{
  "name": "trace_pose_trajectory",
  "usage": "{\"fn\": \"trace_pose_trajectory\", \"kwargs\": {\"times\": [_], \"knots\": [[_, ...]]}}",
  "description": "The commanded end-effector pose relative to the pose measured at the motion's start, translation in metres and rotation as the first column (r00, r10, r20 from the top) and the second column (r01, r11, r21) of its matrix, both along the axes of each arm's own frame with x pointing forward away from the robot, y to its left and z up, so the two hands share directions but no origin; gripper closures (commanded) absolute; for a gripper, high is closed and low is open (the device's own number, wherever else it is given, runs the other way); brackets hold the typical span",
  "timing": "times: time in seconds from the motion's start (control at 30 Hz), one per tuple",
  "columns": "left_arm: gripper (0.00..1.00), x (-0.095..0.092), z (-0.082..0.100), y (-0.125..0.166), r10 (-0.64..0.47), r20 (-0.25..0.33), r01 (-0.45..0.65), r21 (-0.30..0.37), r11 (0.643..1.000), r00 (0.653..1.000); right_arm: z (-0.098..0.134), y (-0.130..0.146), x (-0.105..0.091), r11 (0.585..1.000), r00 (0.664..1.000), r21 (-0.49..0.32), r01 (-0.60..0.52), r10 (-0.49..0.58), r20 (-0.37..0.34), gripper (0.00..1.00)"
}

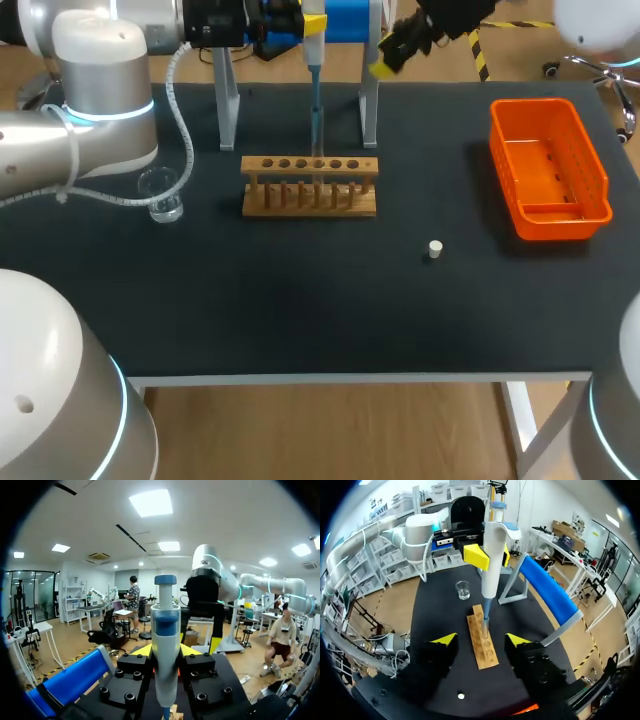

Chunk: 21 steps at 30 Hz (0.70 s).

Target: Invert the test tube, pick up the pipette, mount the tip to pipette, aspirate from beaker and dispense into the tube, eject the tip, return the pipette, and cap with the stopper.

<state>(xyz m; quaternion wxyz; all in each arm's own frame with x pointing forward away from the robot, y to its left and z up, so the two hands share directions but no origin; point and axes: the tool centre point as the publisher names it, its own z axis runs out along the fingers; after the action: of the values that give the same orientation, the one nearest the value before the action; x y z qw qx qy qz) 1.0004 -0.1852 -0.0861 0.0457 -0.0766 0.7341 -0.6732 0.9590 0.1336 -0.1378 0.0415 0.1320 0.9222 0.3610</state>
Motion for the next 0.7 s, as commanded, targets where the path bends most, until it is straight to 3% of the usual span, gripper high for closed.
{"fn": "trace_pose_trajectory", "kwargs": {"times": [0.03, 0.7], "knots": [[1.00, 0.0001, 0.0008, 0.0006, -0.003, -0.001, 0.003, 0.003, 1.000, 1.000, -0.0108, -0.0117, -0.0109, 0.998, 1.000, 0.052, 0.021, -0.022, 0.021, 0.00], [1.00, 0.0001, 0.0008, 0.0006, -0.003, -0.001, 0.003, 0.003, 1.000, 1.000, -0.0140, -0.0134, -0.0150, 0.999, 1.000, 0.042, 0.012, -0.014, 0.027, 0.00]]}}
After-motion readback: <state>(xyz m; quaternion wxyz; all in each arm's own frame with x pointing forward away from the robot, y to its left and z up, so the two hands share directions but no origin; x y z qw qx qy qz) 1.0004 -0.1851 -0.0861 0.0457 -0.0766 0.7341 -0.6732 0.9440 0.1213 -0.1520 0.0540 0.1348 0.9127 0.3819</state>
